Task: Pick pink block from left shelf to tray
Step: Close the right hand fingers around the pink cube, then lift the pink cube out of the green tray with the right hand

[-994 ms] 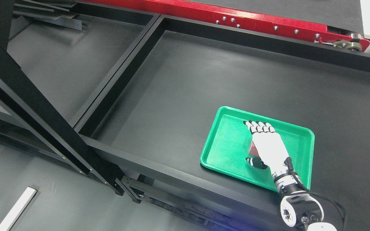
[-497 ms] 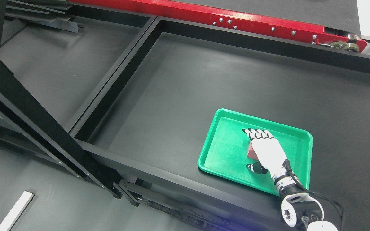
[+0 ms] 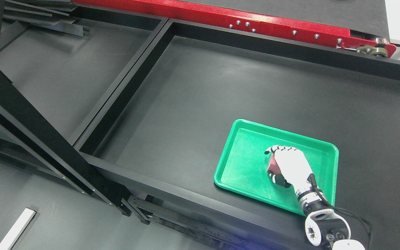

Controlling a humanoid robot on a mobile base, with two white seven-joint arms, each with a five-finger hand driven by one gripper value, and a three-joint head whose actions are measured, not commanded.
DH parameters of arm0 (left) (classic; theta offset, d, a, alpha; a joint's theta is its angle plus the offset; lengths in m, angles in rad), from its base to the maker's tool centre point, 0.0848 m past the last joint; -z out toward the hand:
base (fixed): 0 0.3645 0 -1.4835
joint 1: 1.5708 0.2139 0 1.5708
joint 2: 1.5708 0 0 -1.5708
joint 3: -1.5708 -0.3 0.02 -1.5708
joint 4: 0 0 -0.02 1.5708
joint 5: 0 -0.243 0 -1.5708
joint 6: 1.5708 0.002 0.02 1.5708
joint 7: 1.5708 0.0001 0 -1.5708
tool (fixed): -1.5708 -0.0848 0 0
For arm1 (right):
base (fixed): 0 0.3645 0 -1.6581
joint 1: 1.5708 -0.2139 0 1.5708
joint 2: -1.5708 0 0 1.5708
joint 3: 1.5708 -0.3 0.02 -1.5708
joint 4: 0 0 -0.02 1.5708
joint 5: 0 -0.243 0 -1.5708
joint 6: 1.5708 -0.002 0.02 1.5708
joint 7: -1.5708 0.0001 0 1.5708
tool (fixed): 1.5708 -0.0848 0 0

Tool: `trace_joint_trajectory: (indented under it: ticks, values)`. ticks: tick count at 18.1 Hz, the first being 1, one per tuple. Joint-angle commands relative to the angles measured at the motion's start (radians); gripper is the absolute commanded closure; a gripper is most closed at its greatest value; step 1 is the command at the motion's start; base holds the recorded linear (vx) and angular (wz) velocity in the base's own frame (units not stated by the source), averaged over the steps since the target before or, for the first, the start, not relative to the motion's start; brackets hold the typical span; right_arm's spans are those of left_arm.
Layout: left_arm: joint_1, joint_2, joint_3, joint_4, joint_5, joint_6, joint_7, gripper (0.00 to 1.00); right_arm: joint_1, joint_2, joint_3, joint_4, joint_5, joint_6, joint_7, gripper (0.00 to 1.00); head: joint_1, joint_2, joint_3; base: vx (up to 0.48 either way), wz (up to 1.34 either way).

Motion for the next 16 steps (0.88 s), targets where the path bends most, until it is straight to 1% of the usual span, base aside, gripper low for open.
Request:
trace_joint_trajectory:
  ticks: [1, 2, 3, 5, 7, 8, 12, 16]
  values:
    - [-0.012, 0.017, 0.0, 0.0, -0.002, 0.0, 0.001, 0.0, 0.006, -0.007, -0.016, 0.022, -0.002, 0.002, 0.004, 0.94, 0.0, 0.0, 0.0, 0.0, 0.0]
    - [-0.011, 0.017, 0.0, 0.0, -0.002, 0.0, 0.001, 0.0, 0.005, -0.007, -0.017, 0.02, -0.002, 0.002, 0.004, 0.98, 0.0, 0.0, 0.0, 0.0, 0.0]
    - [-0.012, 0.017, 0.0, 0.0, -0.002, 0.0, 0.001, 0.0, 0.005, -0.009, -0.02, 0.02, -0.008, 0.002, 0.002, 1.0, 0.0, 0.0, 0.0, 0.0, 0.0]
    - [-0.011, 0.017, 0.0, 0.0, -0.002, 0.0, 0.001, 0.0, -0.002, -0.009, -0.046, 0.014, -0.022, 0.002, -0.033, 1.0, 0.0, 0.0, 0.0, 0.0, 0.0]
    - [-0.012, 0.017, 0.0, 0.0, -0.002, 0.0, 0.001, 0.0, -0.002, -0.01, -0.065, -0.011, -0.05, -0.018, -0.131, 1.0, 0.0, 0.0, 0.0, 0.0, 0.0]
    - [-0.011, 0.017, 0.0, 0.0, -0.002, 0.0, 0.001, 0.0, -0.002, -0.01, -0.08, -0.024, -0.058, -0.038, -0.2, 1.0, 0.0, 0.0, 0.0, 0.0, 0.0]
    - [-0.011, 0.017, 0.0, 0.0, -0.002, 0.0, 0.001, 0.0, 0.002, -0.009, -0.118, -0.069, -0.111, -0.045, -0.425, 1.0, 0.0, 0.0, 0.0, 0.0, 0.0]
    - [-0.011, 0.017, 0.0, 0.0, -0.002, 0.0, 0.001, 0.0, 0.002, -0.009, -0.152, -0.098, -0.174, -0.043, -0.513, 1.0, 0.0, 0.0, 0.0, 0.0, 0.0]
